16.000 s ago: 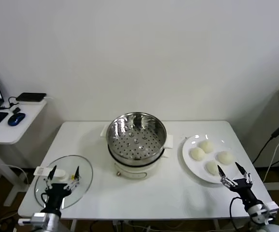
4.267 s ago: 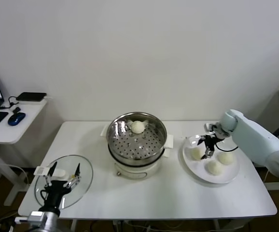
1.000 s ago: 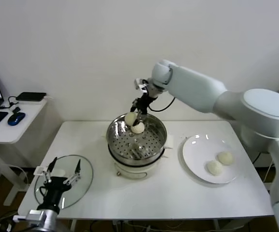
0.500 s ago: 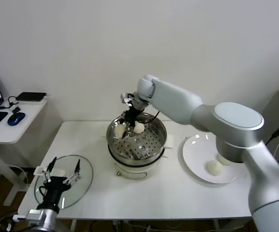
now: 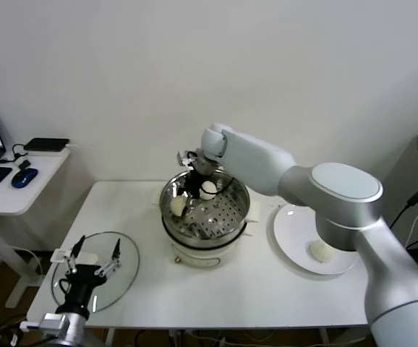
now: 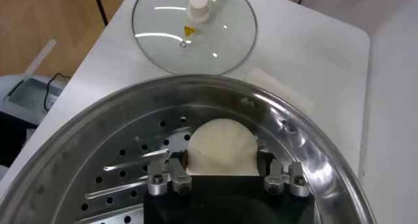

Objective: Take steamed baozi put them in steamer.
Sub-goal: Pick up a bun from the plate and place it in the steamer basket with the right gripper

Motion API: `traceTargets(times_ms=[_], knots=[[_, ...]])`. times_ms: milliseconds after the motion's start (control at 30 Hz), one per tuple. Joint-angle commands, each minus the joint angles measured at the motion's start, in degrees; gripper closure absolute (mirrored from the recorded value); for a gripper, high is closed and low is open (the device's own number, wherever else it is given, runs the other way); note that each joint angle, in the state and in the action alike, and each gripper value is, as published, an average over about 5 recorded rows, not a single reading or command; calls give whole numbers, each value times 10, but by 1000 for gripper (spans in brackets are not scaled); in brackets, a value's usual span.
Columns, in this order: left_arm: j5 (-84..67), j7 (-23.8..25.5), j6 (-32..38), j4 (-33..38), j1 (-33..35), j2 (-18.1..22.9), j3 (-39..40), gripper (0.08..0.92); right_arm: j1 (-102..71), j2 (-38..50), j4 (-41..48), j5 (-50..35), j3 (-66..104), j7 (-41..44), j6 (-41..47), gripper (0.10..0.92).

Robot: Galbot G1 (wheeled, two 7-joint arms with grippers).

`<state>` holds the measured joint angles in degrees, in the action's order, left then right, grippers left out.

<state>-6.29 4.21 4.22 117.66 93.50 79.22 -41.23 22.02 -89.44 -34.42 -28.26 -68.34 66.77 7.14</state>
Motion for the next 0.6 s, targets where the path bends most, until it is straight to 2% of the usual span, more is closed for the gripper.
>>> traceTargets(times_ms=[33,333,500,600], knots=[[0,0,0,-1,-1,0,1,177,-5,-5,3,7,-2,0,-2,355],[1,0,-1,-2,-3,2,2,177,-6,1,-1,9,-7,-2,-7,336],[2,0,-1,-2,-4,2,3,177,-6,5,-4,9,-6,-2,-8,239],[2,0,-1,-1,-5,2,4,177,1,9,-9,6,-6,0,-8,208]])
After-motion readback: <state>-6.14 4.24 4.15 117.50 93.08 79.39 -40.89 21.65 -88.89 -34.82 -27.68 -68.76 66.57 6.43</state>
